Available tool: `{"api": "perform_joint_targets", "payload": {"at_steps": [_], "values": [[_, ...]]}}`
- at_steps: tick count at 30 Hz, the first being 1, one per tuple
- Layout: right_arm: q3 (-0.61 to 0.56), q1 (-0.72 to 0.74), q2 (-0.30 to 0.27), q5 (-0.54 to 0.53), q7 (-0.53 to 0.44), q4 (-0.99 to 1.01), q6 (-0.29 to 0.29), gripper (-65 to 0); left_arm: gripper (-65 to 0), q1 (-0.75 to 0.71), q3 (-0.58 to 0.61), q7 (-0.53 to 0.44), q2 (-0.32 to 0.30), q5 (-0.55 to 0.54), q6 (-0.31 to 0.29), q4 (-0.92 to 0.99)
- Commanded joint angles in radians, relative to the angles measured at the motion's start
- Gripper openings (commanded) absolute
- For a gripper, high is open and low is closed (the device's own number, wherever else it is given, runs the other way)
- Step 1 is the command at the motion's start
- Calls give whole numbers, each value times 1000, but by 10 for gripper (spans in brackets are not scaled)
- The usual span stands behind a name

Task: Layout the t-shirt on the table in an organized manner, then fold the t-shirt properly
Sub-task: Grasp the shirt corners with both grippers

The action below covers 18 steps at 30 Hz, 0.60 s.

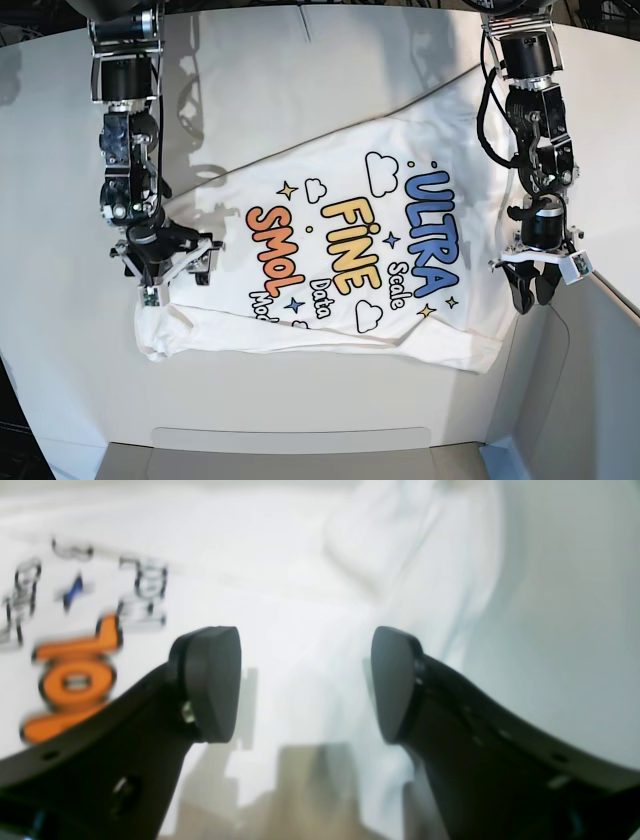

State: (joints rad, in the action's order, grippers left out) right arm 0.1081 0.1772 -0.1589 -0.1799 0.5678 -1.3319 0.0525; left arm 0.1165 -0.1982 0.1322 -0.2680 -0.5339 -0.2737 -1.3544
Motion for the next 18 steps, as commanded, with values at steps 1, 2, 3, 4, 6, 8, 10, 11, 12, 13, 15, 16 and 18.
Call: {"api": "perform_joint_targets", "payload": {"at_steps": [1, 2, 3, 4, 6, 8, 10, 11, 12, 13, 15, 16, 18], "values": [[6, 0, -9, -5, -22, -39, 4, -247, -384, 12, -4, -24, -9, -4, -9, -26], [8, -20, -9, -5, -24, -57, 4, -247, -384, 1, -4, -24, -9, -4, -9, -36], [23, -41, -9, -5, -24, -73, 4, -247, -384, -16, -4, -24, -9, -4, -9, -47], [52, -57, -8, -5, -24, -90, 4, -247, -384, -33, -4, -24, -9, -4, -9, -64], [112, -77, 11, -5, -24, -108, 8, -247, -384, -67, -5, -24, -9, -4, -9, -98], [172, -81, 20, -5, -24, -128, 13, -247, -384, -96, -7, -24, -9, -4, -9, -129], [215, -95, 22, -5, -22, -157, 14, -247, -384, -134, -7, -24, -10, -4, -8, -165], [232, -101, 20, -5, -19, -177, 14, -247, -384, -154, -7, -24, -10, -4, -8, -187], [242, -109, 20, -5, -19, -197, 14, -247, -384, -174, -14, -24, -10, -4, -8, -204], [256, -115, 18, -5, -18, -212, 14, -247, -384, -194, -30, -22, -10, -4, -8, -218], [293, -130, 25, -5, -15, -249, 14, -247, -384, -234, -65, 28, -10, -5, -8, -239], [308, -143, 25, -5, -10, -257, 14, -247, -384, -248, -83, 70, -10, -7, -8, -242], [339, -150, 23, -5, 37, -258, 14, -247, -384, -268, -120, 136, -7, -9, -8, -244]]}}
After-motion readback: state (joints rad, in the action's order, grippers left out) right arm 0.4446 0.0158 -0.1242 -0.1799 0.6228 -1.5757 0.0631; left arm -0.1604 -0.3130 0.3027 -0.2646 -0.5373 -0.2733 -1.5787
